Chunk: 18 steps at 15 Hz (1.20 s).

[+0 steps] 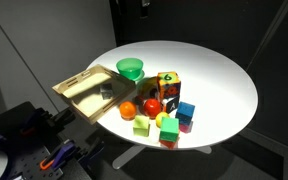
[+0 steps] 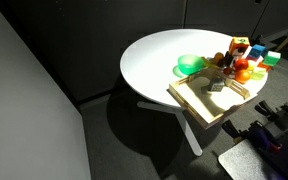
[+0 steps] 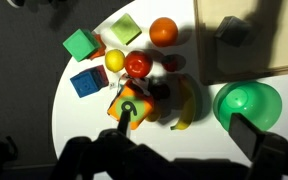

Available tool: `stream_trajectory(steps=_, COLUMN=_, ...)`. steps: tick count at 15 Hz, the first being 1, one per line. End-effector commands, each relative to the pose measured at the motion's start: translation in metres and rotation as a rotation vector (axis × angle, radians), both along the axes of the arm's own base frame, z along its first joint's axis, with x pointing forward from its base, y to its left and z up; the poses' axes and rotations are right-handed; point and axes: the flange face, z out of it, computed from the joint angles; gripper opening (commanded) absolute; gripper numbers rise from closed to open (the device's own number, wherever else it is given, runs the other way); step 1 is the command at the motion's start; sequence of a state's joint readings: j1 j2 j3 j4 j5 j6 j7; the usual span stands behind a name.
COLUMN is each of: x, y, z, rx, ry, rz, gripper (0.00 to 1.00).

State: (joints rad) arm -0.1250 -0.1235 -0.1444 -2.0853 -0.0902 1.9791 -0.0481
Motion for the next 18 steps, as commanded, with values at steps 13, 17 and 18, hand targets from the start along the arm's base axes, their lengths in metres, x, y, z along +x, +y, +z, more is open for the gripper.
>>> stream_trajectory(steps=13, x=0.067, y=-0.033, z=0.021, rx=0.001, ry=-0.057, rz=-0.028, gripper=1.00)
stream_trajectory(steps=17, x=0.071, y=-0.060, z=0.020, rx=0.006, ry=-0.064, rz=-0.074, gripper=1.00)
stream_trajectory(steps=18, x=0.071, y=-0.065, z=0.020, rx=0.008, ry=-0.065, rz=-0.083, gripper=1.00)
